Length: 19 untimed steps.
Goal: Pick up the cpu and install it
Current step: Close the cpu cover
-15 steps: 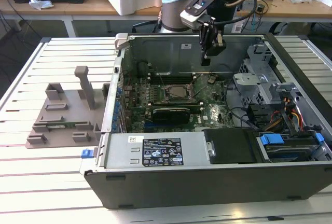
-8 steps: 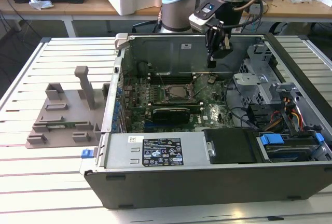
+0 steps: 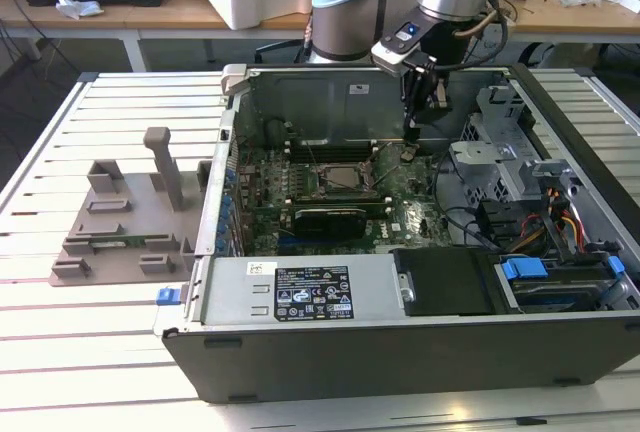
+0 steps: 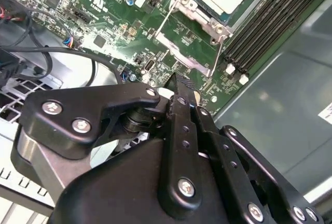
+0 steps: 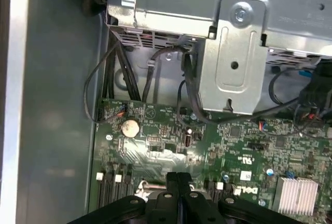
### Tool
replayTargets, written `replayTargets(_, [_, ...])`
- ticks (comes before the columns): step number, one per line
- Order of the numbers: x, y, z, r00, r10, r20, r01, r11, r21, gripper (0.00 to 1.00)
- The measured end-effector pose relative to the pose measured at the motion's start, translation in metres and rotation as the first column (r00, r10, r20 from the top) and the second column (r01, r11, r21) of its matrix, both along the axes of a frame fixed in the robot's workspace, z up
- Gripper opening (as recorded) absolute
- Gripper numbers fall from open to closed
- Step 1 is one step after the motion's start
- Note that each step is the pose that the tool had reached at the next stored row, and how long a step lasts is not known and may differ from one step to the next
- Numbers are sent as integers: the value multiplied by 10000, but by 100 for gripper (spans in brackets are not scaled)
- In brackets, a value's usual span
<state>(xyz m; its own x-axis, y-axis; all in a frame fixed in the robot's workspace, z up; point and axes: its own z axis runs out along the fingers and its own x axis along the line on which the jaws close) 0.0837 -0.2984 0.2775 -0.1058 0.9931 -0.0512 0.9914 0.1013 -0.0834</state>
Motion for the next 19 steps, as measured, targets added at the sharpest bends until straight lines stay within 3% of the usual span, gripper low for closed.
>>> replayTargets(4, [13,11,-107,10000,0,-9,0,10000,-2,11])
replayTargets(8, [-46,12,-281,10000,1,-10,-1,10000,-1,11])
replayTargets(19, [-226,12,-289,10000,0,-9,0,10000,-1,11])
